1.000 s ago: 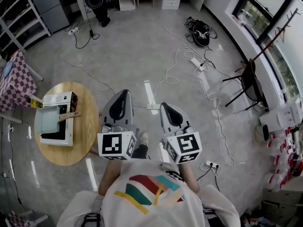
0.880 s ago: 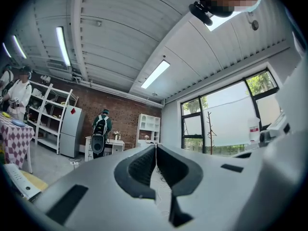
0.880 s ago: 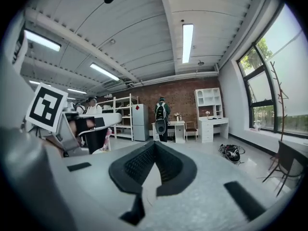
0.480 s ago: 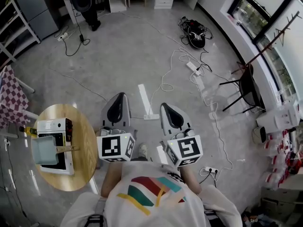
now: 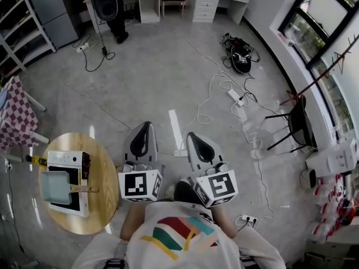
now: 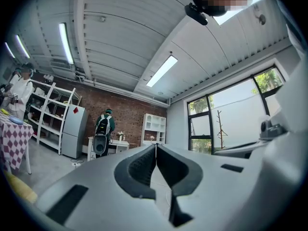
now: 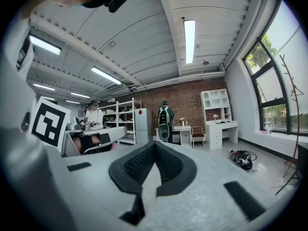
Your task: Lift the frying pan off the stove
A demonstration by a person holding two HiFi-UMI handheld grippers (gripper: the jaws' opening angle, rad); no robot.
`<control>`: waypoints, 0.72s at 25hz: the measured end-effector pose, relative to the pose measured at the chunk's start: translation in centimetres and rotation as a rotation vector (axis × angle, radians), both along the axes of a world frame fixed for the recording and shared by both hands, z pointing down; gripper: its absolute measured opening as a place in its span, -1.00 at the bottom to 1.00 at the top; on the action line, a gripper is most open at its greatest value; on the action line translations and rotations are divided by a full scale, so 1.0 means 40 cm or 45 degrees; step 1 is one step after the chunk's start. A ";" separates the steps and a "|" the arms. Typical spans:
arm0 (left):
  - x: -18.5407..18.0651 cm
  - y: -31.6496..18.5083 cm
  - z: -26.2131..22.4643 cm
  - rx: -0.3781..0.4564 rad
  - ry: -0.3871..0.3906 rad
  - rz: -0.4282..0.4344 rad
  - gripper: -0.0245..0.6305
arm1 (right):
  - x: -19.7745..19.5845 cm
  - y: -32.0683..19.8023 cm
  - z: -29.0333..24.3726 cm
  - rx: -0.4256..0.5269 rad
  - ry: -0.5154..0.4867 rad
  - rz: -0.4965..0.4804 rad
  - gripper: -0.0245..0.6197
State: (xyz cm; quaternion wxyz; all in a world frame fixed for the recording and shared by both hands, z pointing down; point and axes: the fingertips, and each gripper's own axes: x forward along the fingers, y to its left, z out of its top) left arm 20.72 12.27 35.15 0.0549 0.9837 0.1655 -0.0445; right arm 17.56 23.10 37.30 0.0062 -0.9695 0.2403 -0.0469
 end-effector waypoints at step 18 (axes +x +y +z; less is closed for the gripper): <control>0.111 -0.304 -0.044 0.017 -0.011 -0.561 -0.91 | 0.183 -0.380 -0.071 -0.040 0.156 -0.743 -0.93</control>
